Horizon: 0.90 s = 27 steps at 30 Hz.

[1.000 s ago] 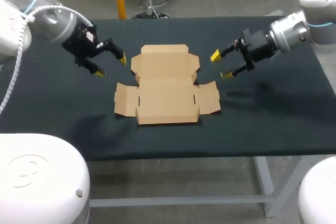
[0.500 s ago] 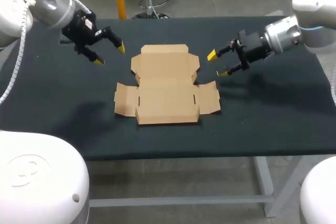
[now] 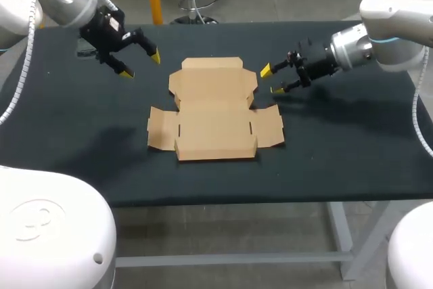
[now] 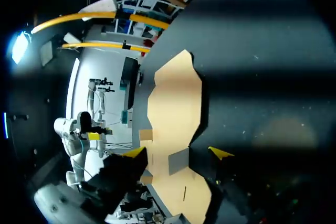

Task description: Assemble the packaging by folding the flat box into shape, placing the metal phone stand inside, and closing the box properly

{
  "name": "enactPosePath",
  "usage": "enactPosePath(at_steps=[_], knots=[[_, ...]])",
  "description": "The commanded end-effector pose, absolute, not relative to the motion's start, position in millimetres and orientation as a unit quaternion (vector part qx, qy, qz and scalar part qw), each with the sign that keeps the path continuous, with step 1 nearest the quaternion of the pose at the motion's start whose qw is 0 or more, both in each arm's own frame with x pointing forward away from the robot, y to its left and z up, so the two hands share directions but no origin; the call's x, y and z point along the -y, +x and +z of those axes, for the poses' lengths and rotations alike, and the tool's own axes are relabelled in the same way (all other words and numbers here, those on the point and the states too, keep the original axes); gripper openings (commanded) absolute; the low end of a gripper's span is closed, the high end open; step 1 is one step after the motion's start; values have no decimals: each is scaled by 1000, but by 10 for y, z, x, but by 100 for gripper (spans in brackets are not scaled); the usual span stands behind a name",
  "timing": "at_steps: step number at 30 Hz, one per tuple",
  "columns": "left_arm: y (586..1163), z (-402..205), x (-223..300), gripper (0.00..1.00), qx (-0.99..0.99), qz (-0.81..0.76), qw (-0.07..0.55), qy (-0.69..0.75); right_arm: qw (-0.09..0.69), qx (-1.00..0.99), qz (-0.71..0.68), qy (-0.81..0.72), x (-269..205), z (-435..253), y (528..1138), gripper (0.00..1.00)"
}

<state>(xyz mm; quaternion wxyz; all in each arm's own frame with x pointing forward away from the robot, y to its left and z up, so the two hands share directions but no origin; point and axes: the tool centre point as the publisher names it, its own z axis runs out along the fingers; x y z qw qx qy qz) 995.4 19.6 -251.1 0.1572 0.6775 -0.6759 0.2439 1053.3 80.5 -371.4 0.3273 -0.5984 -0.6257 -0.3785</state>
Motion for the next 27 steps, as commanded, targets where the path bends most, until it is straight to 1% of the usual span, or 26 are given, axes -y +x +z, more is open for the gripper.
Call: enactPosePath(at_steps=[1,2,6,8,10,11,18,27], knots=[[9982,-2480,-220,100,677,241,158,677,331,620,-380,-601,-854,-3829,10669,78],[9988,-2475,-224,100,677,241,157,677,330,619,-382,-602,-861,-3839,10704,77],[10007,-2457,-234,100,678,241,155,677,325,611,-390,-608,-891,-3865,10789,61],[10019,-2449,-245,100,678,242,155,676,324,608,-393,-609,-914,-3879,10833,57],[10030,-2446,-258,100,678,242,155,676,321,606,-394,-612,-945,-3898,10866,51],[10034,-2446,-264,100,678,242,155,676,321,605,-394,-613,-962,-3909,10882,49],[10062,-2456,-317,100,678,243,156,677,309,598,-386,-631,-1026,-4001,10945,48],[10096,-2477,-364,100,676,244,158,677,307,592,-388,-636,-1084,-4058,11064,44]])
